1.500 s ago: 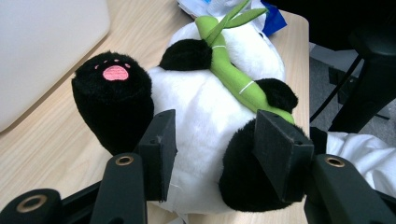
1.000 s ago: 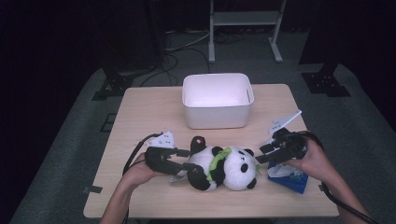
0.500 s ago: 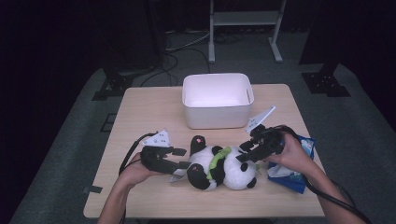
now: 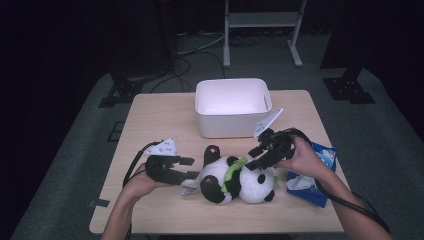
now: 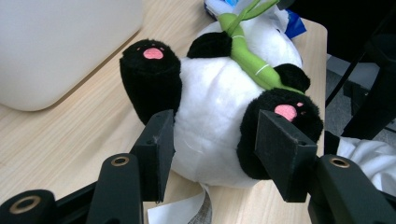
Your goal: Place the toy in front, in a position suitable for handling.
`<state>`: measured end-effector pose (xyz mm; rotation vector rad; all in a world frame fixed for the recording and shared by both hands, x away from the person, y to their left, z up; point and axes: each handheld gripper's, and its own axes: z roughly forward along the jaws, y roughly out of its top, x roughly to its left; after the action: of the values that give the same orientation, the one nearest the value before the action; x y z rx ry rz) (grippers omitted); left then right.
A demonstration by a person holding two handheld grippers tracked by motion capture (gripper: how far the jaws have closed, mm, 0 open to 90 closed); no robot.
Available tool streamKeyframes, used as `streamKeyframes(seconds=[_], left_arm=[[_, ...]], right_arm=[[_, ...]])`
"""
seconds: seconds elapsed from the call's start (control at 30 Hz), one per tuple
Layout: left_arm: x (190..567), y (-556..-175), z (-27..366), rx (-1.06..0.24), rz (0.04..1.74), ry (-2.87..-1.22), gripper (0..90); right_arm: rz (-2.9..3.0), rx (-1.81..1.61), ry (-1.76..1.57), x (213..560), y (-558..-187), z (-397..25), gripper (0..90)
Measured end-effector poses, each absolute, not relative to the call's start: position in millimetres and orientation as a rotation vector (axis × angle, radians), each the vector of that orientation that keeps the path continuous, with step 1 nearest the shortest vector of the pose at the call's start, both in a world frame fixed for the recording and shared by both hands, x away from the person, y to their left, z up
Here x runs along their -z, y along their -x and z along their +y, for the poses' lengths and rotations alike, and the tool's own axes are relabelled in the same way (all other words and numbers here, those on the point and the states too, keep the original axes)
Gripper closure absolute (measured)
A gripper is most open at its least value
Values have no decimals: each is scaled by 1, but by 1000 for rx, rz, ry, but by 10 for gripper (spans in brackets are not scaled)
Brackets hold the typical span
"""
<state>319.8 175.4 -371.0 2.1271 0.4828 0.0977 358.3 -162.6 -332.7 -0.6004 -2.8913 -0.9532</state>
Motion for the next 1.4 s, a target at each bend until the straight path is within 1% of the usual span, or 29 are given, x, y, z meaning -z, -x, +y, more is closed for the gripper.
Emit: streamKeyframes(seconds=[0.3, 0.47, 0.53, 0.6, 0.67, 0.7, 0.8, 0.83, 0.9, 1.07, 1.13, 1.17, 1.4], left_arm=[[372, -322, 184, -110, 501, -2126, 443], [373, -322, 189, -111, 524, -2113, 424], [373, -322, 192, -116, 531, -2112, 419], [372, -322, 195, -121, 534, -2108, 411], [372, -321, 197, -130, 543, -2107, 397], [373, -320, 198, -139, 543, -2115, 387], [373, -319, 202, -155, 552, -2121, 365], [373, -319, 203, -154, 556, -2116, 361], [373, -319, 204, -156, 561, -2119, 348], [373, -319, 206, -159, 574, -2122, 325], [373, -319, 208, -163, 577, -2118, 325], [372, -319, 208, -162, 579, -2110, 325], [370, -319, 215, -173, 585, -2100, 320]], right_arm=[[-2911, 944, 598, 319, -379, -154, 486], [-2912, 952, 605, 310, -394, -151, 534], [-2912, 943, 615, 307, -399, -149, 540], [-2925, 934, 619, 305, -404, -147, 583], [-2929, 930, 622, 303, -409, -145, 599], [-2926, 927, 635, 302, -412, -144, 633], [-2936, 928, 657, 299, -421, -142, 694], [-2944, 927, 661, 298, -423, -141, 730], [-2946, 928, 675, 296, -428, -139, 751], [-2963, 914, 683, 292, -441, -133, 841], [-2963, 908, 689, 291, -446, -131, 848], [-2968, 906, 688, 290, -448, -130, 880], [-2972, 889, 719, 287, -468, -125, 896]])
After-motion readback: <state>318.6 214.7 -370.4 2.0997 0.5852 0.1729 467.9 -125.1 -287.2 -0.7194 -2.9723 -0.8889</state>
